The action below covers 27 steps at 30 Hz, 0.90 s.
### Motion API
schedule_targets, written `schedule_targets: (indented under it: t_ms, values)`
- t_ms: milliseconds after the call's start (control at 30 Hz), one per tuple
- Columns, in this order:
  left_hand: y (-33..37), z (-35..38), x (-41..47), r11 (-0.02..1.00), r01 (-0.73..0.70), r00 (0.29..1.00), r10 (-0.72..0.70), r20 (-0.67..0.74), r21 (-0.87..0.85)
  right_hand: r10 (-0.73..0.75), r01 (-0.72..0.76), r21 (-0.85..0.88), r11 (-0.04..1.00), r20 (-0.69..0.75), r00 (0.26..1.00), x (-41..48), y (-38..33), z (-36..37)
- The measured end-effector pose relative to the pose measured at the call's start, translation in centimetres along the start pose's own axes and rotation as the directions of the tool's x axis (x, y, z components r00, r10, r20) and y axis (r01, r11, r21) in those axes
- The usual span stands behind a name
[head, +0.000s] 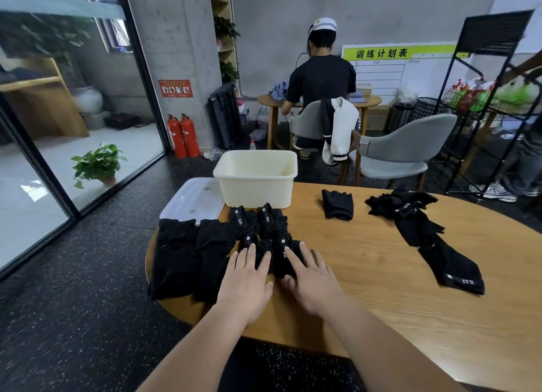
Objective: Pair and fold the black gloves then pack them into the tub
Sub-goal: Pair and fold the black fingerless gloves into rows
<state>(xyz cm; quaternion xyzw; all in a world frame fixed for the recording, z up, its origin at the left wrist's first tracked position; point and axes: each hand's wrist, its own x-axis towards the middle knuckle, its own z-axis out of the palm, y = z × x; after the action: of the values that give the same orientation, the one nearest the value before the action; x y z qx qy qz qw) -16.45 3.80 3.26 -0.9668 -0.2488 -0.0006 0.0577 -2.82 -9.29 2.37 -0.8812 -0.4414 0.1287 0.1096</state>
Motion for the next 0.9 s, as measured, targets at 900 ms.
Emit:
schedule_targets:
  t_ms: [900]
  values:
    - [16.3,-0.1,2.6,0.892,-0.423,0.905,0.425,-0.026,-0.157,0.350,-0.357,-0.023,0.934,-0.139,0.926,-8.8,17.7,-3.0]
